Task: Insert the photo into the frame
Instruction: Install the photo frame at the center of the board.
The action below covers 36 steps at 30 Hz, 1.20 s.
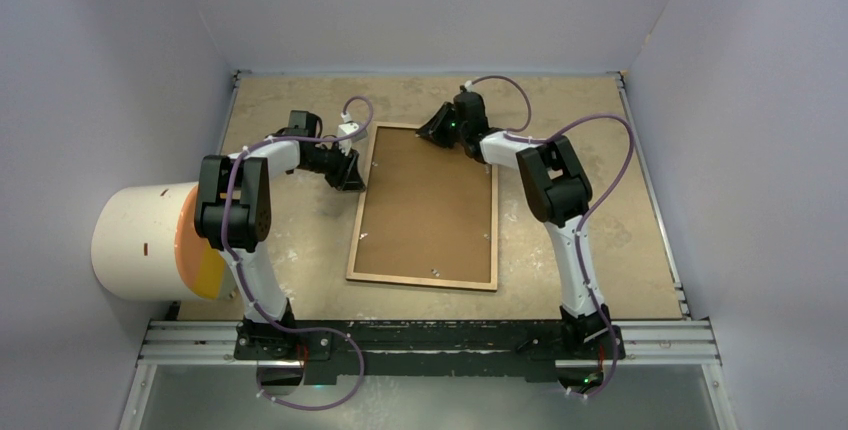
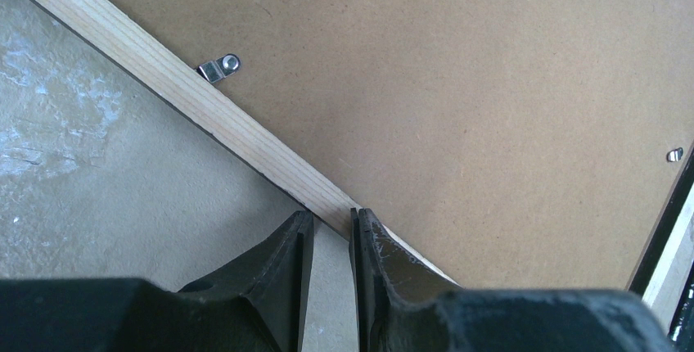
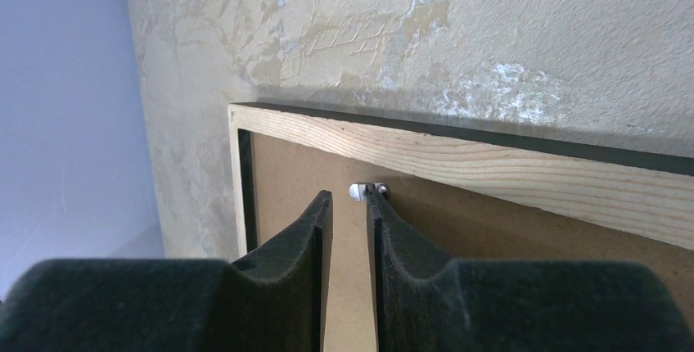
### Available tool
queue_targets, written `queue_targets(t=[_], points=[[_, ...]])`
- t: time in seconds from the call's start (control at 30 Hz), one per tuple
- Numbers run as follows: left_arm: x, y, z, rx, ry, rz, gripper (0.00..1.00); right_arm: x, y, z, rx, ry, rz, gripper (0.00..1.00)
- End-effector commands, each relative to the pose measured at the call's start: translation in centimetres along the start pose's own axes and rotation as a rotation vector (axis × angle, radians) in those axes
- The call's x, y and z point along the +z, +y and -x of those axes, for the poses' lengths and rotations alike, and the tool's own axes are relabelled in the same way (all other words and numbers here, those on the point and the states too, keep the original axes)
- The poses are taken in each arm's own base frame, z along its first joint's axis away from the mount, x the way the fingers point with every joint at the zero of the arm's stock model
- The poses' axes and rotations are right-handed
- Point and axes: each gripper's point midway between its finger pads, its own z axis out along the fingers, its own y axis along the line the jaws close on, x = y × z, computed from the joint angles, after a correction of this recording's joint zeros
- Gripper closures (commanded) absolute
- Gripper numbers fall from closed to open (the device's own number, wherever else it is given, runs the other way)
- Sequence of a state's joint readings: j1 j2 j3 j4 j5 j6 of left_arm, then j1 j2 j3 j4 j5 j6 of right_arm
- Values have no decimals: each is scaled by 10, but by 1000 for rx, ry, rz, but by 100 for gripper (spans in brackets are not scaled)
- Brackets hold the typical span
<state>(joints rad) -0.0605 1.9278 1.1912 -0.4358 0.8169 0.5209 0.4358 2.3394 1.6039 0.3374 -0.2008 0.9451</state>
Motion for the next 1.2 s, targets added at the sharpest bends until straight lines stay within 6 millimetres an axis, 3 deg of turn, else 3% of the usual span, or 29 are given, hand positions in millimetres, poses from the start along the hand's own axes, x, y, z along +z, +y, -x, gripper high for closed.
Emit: queue_targets(t=[0.0,0.63,0.8,0.9,1.03,1.17], points=[[2,0,-23,9,76,17,74,7,1,-2,16,5,-10,75],[1,-3,-27,18,85,10,75,13,0,8,21,-119,-34,79],[0,-2,-26,25,87,16,75,8,12,10,14,-120,-11,80],[-1,-3,-26,27,88,18,75,-6,27,13,-11,-107,11,77],[-5,-3,-25,37,89,26,75,-45,41,16,-71,-82,9,70],[-6,-3,-24,43,88,26,75,-83,21,12,-149,-60,-105,64]])
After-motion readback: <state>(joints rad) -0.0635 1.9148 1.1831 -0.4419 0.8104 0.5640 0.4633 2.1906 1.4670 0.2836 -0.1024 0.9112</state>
